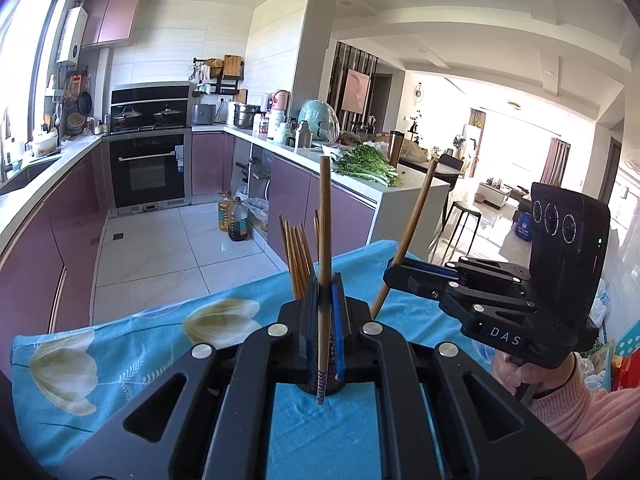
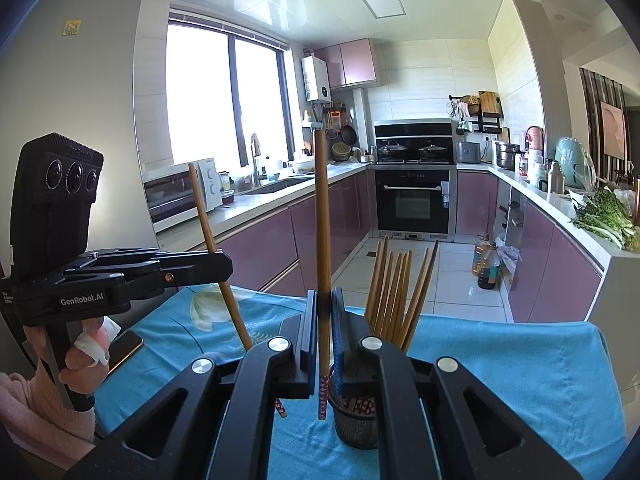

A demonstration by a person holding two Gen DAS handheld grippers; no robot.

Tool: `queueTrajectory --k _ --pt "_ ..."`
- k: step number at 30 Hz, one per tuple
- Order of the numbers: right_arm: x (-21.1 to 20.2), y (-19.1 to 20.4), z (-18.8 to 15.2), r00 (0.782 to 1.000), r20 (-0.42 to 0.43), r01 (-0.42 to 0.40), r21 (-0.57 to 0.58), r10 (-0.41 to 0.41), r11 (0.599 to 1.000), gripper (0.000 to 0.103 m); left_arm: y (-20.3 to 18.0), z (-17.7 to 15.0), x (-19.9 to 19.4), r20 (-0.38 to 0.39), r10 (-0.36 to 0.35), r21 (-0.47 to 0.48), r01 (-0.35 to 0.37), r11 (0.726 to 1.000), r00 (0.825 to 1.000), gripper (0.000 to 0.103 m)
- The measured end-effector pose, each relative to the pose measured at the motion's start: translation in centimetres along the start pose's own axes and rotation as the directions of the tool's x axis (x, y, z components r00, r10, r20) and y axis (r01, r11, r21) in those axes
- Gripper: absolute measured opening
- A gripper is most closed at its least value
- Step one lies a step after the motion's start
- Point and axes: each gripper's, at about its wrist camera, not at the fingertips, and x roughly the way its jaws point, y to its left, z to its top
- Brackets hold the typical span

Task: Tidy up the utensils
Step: 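Lower both upright chopsticks into the black mesh cup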

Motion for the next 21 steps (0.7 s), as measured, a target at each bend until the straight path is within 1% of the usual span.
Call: queueTrajectory --k 10,21 --pt "0.1 -0.1 0.7 1.000 0.024 0.009 -0.001 -0.009 1.000 0.006 -0.7 1.8 0.1 0.035 -0.009 0.014 0.009 1.000 0.999 0.007" --pt "0.3 -0.5 1.2 0.999 0.038 0.025 -0.006 -0.025 1.000 0.006 -1.0 2.7 1.0 0.060 -0.024 0.019 0.023 1.000 0.998 0.007"
